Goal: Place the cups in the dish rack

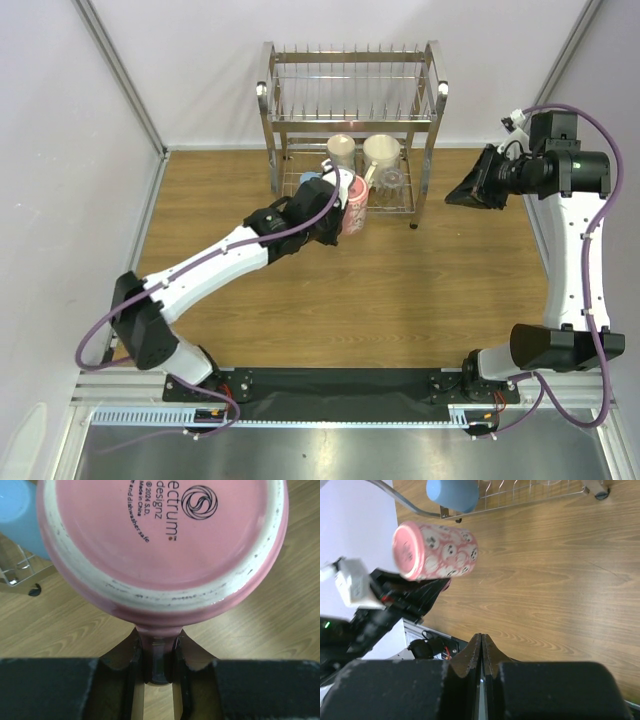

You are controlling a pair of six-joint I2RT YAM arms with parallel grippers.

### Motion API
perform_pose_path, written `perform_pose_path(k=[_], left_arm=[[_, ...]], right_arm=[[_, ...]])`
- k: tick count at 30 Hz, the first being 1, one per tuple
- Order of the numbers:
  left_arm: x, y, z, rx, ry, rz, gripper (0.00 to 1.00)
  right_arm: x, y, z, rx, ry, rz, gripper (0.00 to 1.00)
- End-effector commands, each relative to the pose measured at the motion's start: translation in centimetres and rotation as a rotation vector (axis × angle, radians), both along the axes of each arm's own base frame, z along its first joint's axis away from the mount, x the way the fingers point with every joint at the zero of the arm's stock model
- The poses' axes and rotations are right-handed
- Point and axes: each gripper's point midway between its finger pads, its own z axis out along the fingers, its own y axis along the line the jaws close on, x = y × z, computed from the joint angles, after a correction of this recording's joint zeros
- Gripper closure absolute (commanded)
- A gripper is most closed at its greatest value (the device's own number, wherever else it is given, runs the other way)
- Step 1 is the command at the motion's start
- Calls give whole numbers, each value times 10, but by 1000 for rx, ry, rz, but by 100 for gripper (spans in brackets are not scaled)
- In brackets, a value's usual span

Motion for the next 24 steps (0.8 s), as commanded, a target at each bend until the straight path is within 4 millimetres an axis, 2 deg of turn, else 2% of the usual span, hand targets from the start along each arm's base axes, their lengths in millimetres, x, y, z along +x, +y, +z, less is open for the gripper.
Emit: perform_pose_path(k=[1, 3, 5, 7, 8, 9, 10, 11, 12, 18, 24], left_arm=[[40, -23, 51, -218, -112, 19, 100], [57, -22, 49, -224, -108, 37, 100], [72, -25, 34, -212, -77, 51, 100], [87, -26, 40, -217, -98, 62, 100], [96, -27, 28, -181, -96, 80, 100], [103, -27, 35, -170, -108, 86, 100], [108, -28, 30, -151, -94, 93, 100], [116, -31, 14, -128, -61, 105, 100], [122, -33, 19, -129, -59, 115, 100], [142, -36, 7, -98, -64, 163, 100], [144, -37, 2, -84, -62, 160, 100]], right_arm=[[-34, -1, 4, 22, 91, -7, 94], [-34, -2, 4, 27, 97, -15, 94], [-35, -2, 5, 28, 94, -16, 94], [-34, -3, 6, 29, 89, -17, 94], [-34, -3, 6, 31, 90, -18, 94], [-34, -4, 6, 31, 89, -22, 94], [-33, -4, 6, 34, 90, -24, 94], [-33, -4, 6, 34, 90, -24, 94], [-34, -5, 6, 34, 91, -25, 94], [-34, -7, 7, 34, 89, -39, 94], [-34, -10, 5, 31, 93, -51, 95]])
